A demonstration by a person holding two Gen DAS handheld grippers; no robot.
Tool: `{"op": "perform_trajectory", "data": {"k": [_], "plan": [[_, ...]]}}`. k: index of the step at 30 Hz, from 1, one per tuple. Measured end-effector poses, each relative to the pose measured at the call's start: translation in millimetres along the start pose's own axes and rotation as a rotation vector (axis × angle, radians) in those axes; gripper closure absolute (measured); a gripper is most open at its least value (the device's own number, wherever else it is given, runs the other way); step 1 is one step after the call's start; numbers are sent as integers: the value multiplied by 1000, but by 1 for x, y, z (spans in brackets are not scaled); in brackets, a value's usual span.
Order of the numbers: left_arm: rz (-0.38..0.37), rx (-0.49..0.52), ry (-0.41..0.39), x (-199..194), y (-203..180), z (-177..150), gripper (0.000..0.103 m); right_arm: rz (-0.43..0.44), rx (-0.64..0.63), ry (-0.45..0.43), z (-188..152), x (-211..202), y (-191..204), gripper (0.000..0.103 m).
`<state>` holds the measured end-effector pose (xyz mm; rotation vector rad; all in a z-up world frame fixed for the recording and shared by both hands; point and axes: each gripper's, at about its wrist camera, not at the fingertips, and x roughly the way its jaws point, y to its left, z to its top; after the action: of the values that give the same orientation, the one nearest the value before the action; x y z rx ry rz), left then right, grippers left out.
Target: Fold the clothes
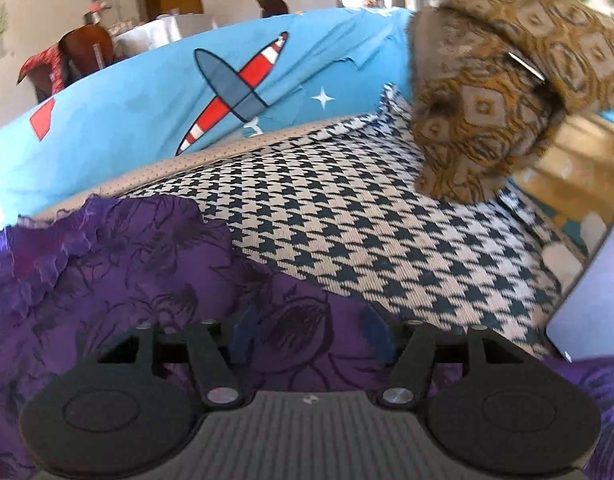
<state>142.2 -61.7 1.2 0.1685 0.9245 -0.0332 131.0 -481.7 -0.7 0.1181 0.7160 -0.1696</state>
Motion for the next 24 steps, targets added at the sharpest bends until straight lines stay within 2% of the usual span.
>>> {"op": "perform_trajectory", "data": {"k": [2,4,5,7,10,14,19,21,24], "plan": [[-1,4,6,2,-2,-1,7,0,-33,-7,-1,4,2,42],[-2,5,9,3,-3,-1,7,8,-54,-10,-2,5,6,58],[-3,6,10,3,-4,-2,7,13,-65,-11,-3,5,8,61],[-3,10,11,3,-6,-2,7,22,-85,-13,-4,6,11,81],[-3,19,10,4,-9,-3,7,36,-116,-16,-6,7,17,95],[0,23,6,3,-11,-4,7,3,-92,-40,-3,3,17,99],[-4,25,8,4,-12,-4,6,-136,-18,-168,8,-13,5,100],[-5,31,16,6,-14,-5,6,-161,19,-175,10,-13,0,100],[-10,43,19,7,-17,-7,5,-222,-8,-163,6,-6,7,100]]}}
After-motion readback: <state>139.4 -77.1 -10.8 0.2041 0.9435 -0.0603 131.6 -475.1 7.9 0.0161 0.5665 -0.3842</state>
